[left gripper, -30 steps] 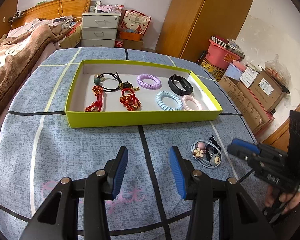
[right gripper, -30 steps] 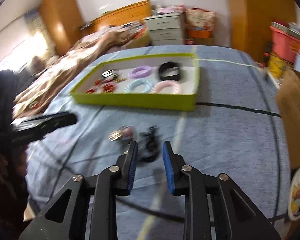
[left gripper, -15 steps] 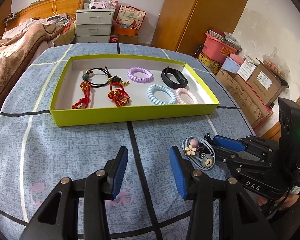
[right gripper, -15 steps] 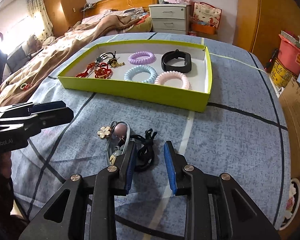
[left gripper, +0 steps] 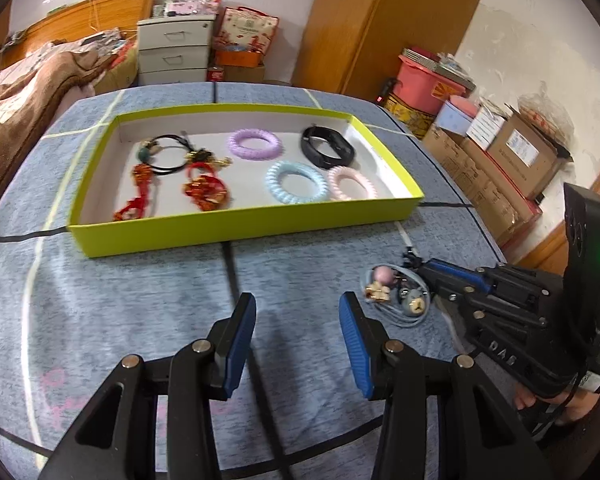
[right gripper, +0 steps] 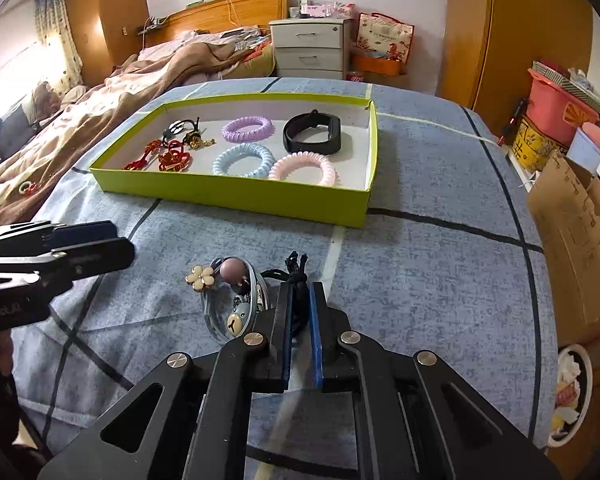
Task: Organize jewelry
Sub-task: 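Grasp the grey cord with the left tool while the right tool holds the black pink-bead clip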
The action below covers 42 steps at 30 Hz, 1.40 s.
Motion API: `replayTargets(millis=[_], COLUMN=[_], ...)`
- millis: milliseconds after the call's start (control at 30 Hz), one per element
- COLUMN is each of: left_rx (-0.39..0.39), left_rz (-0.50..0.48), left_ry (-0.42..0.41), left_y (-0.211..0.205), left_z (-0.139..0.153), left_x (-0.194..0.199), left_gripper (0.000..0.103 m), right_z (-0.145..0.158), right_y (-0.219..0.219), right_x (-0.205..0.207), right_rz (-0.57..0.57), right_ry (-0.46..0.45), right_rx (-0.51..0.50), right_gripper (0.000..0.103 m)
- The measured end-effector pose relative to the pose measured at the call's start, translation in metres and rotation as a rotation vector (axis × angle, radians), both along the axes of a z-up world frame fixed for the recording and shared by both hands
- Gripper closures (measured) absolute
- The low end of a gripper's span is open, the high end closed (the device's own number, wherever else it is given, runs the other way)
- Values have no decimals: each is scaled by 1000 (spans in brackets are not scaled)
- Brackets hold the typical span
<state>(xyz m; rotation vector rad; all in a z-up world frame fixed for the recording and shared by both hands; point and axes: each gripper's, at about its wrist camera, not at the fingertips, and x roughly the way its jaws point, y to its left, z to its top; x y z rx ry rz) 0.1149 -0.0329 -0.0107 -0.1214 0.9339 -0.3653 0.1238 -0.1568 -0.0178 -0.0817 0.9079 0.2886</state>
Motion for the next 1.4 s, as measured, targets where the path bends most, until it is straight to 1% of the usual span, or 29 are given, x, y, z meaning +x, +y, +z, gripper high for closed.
replayTargets(millis=[133, 367, 467, 567, 667, 733, 800, 867, 900, 967, 1000, 1067, 1100, 1233, 1400], left_rx=[-20, 13, 31, 73, 70, 96, 139, 183, 197, 218, 221, 221, 219, 216, 169], left_rz=[-62, -98, -97, -90, -94, -101, -112, -113, -112, -116, -119, -126, -128, -134, -132], left_ry=[8, 15, 31, -2, 14, 4, -9, -23, -27, -35, -36, -38, -39, -44, -70], left_y=[-21, -40, -44, -48, -49, -52, -57, -61, -62, -64, -64, -64, -64, -64, -59], left_z=[-1, -6, -12, -9, -13, -13, -13, -13, -13, -12, -12, -12, -12, -11, -5], left_x=[3, 7, 13, 11, 12, 11, 10, 9, 9, 10, 10, 10, 11, 11, 9], left_gripper=[58, 58, 58, 58, 58, 58, 58, 63, 65, 72, 73, 83, 86, 86, 86], right_z=[-2, -2, -3, -1, -2, -2, -1, -2, -2, -2, -2, -2, -2, -2, -2], right_y=[0, -6, -6, -7, -8, -9, -9, -9, -9, -8, -8, -8, -8, -9, -9], right_x=[3, 3, 4, 2, 2, 1, 1, 2, 2, 2, 2, 2, 2, 1, 1], right_rz=[-9, -14, -14, -16, -15, -16, -17, -21, -22, -21, -20, -20, -21, -25, -25], right_ry=[8, 16, 22, 17, 20, 21, 19, 20, 21, 20, 20, 22, 22, 23, 23], right_rx=[6, 32, 36, 39, 39, 39, 40, 39, 39, 40, 39, 39, 39, 40, 40], right_gripper=[95, 95, 95, 95, 95, 95, 95, 95, 95, 95, 95, 95, 95, 95, 95])
